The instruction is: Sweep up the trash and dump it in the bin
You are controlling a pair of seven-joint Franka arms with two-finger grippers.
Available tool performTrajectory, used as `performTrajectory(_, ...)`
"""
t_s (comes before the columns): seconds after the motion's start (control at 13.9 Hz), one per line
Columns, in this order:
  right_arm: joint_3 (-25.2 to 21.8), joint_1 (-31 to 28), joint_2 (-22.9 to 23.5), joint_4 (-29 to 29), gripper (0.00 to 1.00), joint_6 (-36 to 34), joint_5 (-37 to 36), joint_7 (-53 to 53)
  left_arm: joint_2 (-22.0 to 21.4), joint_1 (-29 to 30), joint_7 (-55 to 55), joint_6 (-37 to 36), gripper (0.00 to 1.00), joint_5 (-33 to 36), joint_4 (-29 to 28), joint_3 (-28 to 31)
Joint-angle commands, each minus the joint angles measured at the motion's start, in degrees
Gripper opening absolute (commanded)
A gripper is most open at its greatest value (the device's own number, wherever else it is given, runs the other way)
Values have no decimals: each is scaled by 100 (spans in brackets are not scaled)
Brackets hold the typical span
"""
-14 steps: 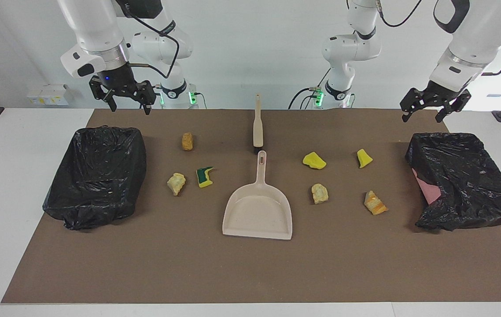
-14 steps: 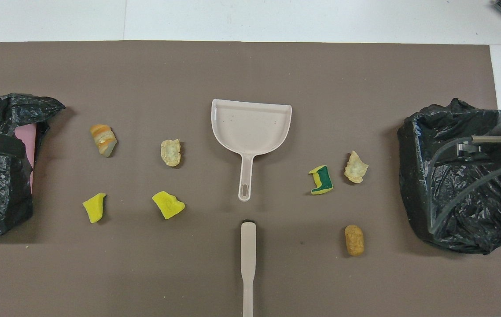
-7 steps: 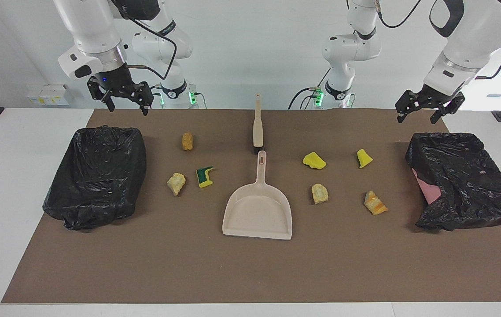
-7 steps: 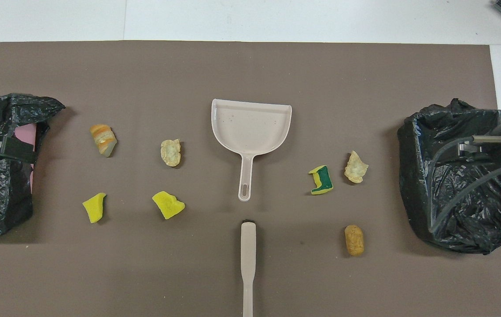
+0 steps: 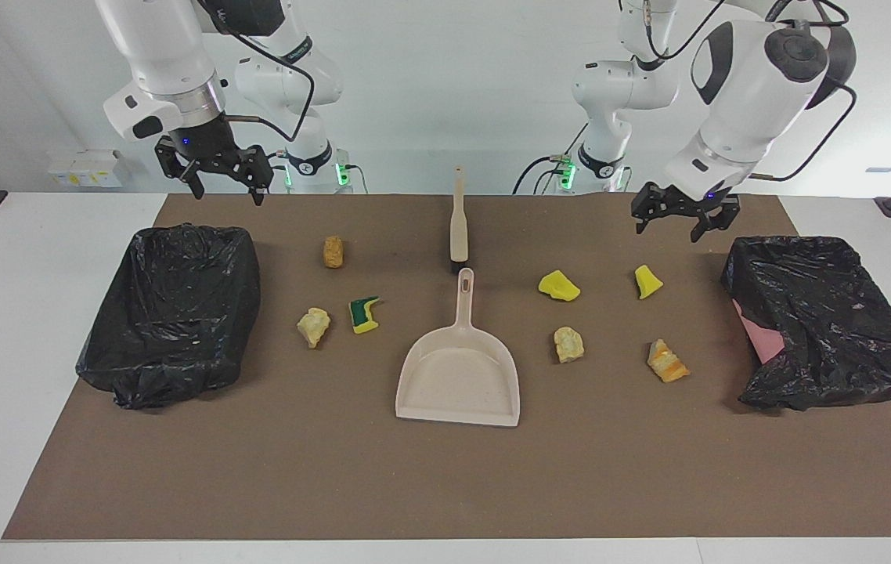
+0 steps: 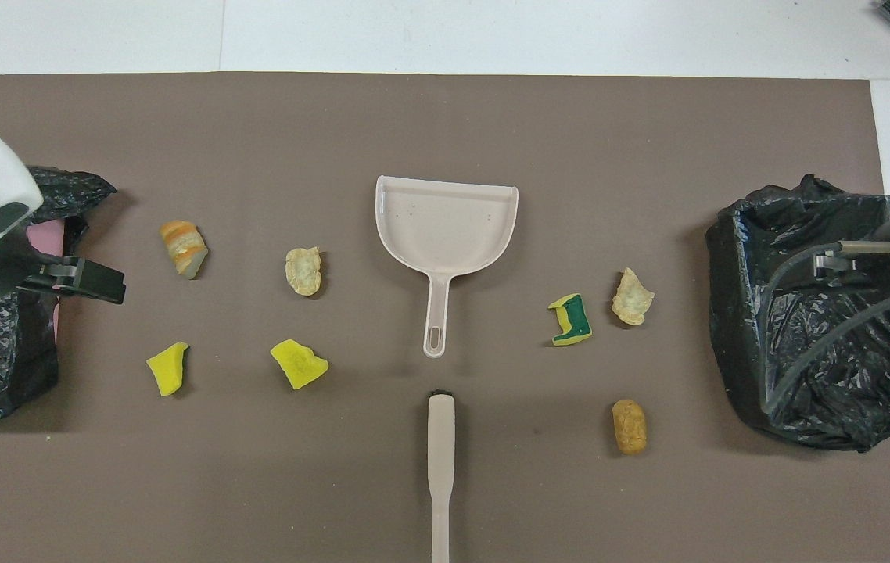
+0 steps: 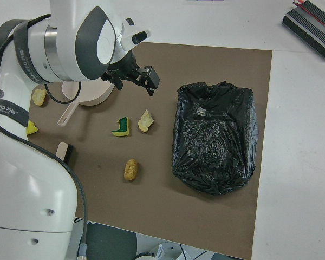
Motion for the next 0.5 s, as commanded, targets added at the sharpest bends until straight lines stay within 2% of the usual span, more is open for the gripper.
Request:
performTrajectory(0.0,50,-88,-127,-152,100,64,84,14,-406,-522,-400,499,100,-69,-766,90)
performTrajectory(0.43,50,-88,-127,-152,100,81,93,14,-441,-1884,-1674,1509,100,-78,-1803,90)
